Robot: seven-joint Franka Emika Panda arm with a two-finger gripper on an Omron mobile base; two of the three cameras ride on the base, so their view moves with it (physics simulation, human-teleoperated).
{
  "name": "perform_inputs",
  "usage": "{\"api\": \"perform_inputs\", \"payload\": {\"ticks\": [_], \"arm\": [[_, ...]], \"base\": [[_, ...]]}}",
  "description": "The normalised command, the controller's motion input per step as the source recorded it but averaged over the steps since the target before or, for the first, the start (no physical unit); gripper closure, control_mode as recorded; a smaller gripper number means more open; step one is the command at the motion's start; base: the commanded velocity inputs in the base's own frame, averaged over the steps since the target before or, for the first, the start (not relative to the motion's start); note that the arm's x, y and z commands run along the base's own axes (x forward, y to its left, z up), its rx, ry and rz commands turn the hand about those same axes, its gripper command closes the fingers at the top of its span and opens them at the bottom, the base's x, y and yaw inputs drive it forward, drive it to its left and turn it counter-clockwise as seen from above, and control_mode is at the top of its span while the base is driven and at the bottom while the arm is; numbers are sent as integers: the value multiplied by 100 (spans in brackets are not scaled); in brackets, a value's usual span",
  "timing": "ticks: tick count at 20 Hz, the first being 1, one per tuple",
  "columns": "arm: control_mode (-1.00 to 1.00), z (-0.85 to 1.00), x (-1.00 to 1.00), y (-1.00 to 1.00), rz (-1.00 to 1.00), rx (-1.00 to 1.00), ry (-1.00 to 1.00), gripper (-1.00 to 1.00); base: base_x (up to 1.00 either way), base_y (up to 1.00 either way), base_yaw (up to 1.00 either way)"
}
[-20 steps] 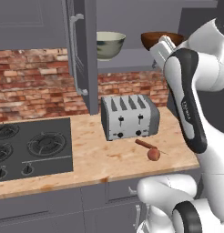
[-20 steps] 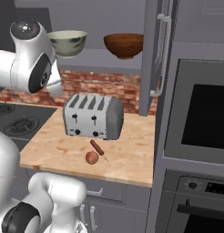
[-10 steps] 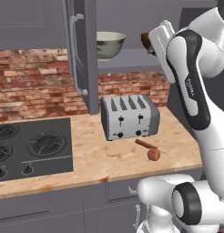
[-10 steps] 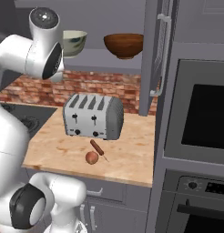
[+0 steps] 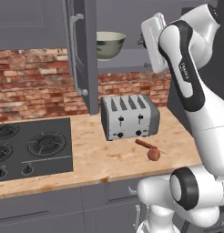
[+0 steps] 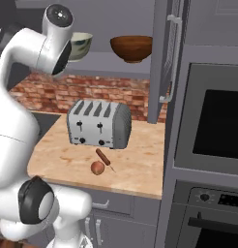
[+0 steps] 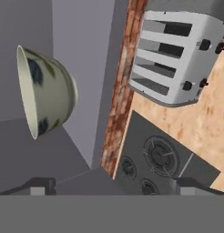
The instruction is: Pick both bowls and place them on the counter. Then place the hot dog in one bowl and place the onion in the other bowl.
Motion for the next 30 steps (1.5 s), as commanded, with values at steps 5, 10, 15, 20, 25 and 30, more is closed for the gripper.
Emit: {"api": "perform_inputs", "payload": {"ticks": [5,10,15,20,25,30], "arm": [[-100,1,54,16,0,14,0,-100],[-100,4,61,18,-1,3,0,-100],[-100,-4,41,20,-1,0,3,-100],[-100,3,59,3,-1,0,0,-100],[-100,-2,53,4,-2,0,5,-100],[-100,-3,46,11,-1,0,8,-100]], "base": [[0,0,0],[0,0,0],[0,0,0],[0,0,0],[0,0,0],[0,0,0]]}}
